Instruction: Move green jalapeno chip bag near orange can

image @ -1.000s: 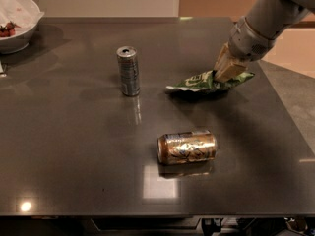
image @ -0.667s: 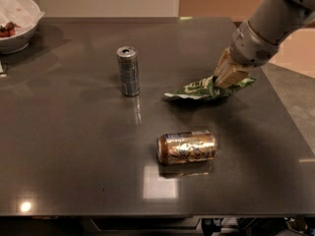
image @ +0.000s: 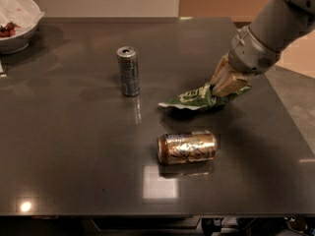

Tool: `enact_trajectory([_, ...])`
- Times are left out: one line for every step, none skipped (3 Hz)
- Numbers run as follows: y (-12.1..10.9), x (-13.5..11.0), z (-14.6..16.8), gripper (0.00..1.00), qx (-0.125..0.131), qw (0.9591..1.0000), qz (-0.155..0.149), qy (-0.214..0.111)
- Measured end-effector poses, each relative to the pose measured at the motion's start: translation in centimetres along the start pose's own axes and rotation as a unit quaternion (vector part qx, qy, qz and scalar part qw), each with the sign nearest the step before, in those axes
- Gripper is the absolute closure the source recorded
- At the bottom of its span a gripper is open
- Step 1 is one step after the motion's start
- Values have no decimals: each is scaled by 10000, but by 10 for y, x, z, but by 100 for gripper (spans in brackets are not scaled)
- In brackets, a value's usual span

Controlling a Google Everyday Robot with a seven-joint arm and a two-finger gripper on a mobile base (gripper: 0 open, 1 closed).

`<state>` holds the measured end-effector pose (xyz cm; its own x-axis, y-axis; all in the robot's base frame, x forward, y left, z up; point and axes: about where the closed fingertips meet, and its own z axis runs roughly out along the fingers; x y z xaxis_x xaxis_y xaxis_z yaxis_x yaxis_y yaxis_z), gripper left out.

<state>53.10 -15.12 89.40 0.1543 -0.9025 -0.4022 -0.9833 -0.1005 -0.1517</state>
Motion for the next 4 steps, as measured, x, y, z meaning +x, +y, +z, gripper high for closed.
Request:
enact_trajectory([8, -6, 2, 57, -76, 9999, -38, -135])
enact_trajectory([13, -9, 3, 36, -120, 9996, -59, -234])
enact_trajectory([11, -10, 4, 12, -104, 9996, -65, -239])
enact_trajectory([10, -11, 5, 0, -92, 9996, -70, -244])
